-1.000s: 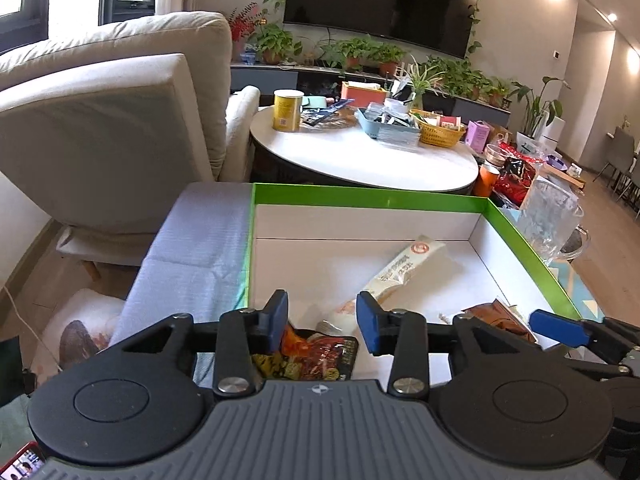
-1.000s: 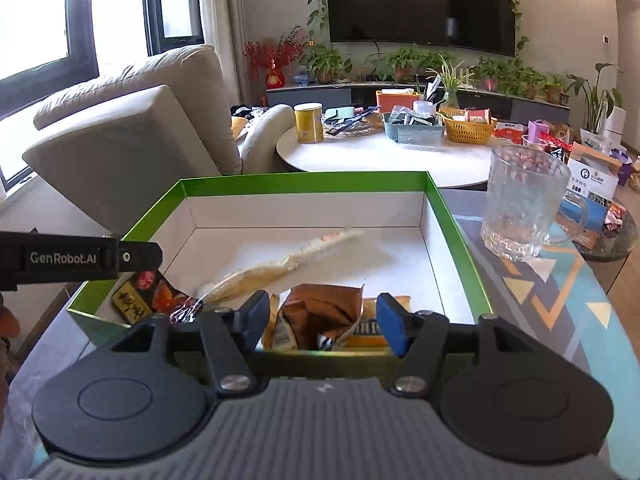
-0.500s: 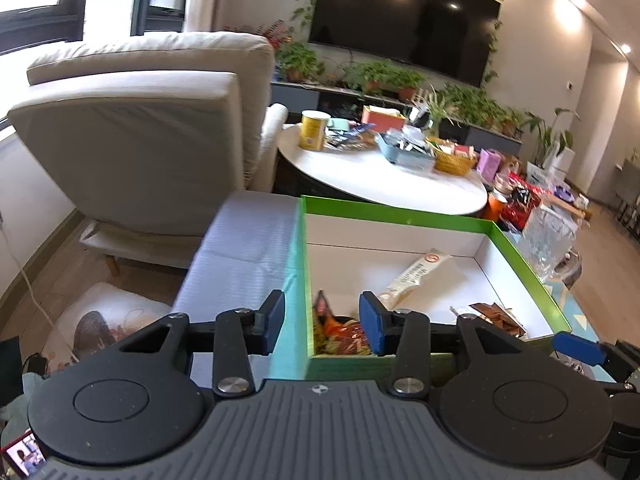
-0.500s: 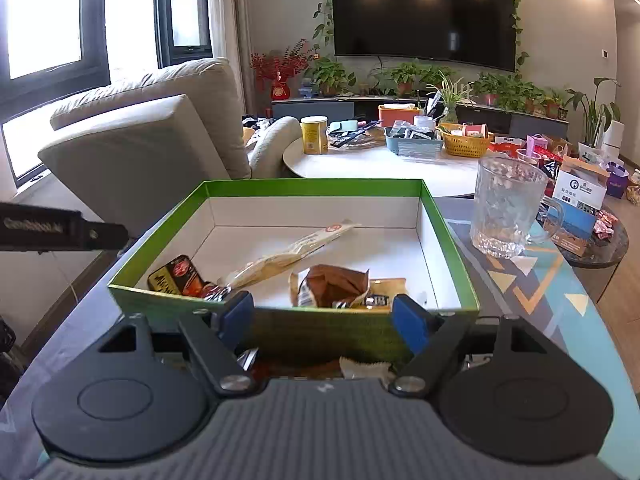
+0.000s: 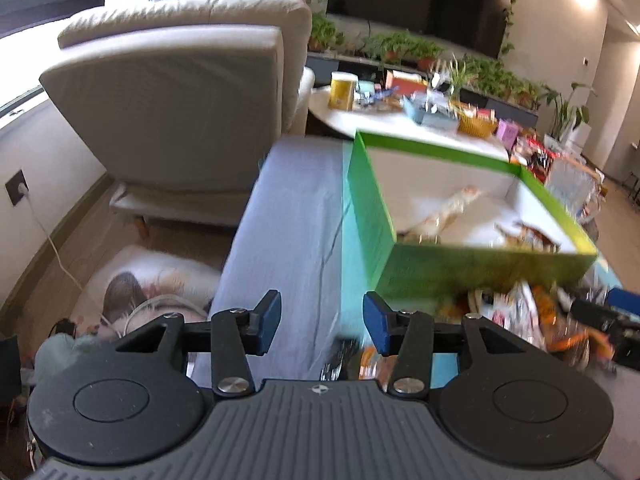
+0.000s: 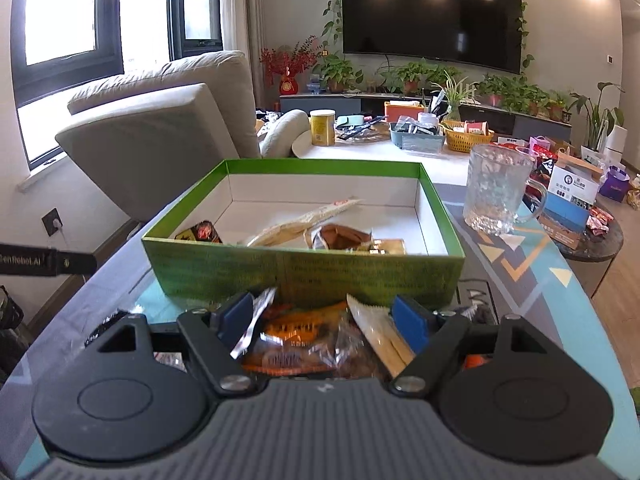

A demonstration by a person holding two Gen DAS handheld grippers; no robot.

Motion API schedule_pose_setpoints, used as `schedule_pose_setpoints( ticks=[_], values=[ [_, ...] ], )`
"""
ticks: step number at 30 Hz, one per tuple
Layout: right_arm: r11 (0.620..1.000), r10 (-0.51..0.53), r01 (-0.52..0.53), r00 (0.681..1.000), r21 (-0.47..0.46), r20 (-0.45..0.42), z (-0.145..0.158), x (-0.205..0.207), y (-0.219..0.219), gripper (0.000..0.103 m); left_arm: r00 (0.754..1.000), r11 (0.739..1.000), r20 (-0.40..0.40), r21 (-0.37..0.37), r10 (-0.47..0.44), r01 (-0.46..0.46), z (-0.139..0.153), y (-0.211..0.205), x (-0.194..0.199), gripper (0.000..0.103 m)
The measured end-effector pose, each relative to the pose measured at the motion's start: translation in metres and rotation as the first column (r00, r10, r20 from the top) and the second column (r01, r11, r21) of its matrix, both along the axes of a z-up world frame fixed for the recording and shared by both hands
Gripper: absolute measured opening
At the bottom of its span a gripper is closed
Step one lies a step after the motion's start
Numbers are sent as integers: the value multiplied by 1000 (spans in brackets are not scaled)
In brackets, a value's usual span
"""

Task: Organize snacks
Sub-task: 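Withdraw both grippers from the box and reach left gripper toward black snack bag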

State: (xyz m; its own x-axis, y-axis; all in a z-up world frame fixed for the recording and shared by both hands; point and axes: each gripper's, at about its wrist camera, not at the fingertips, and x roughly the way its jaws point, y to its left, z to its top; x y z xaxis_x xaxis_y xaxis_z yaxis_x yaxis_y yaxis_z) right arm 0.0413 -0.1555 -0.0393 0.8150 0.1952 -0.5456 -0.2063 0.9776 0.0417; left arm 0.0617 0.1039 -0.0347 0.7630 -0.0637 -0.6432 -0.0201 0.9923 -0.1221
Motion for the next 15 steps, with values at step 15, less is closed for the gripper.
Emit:
schedule_pose_setpoints(
  ticks=[15],
  values=[
    [999, 31, -31, 1000, -19, -2, -3, -21, 2, 43, 991, 991, -89, 83, -100, 108, -33, -10, -20, 43]
  ],
)
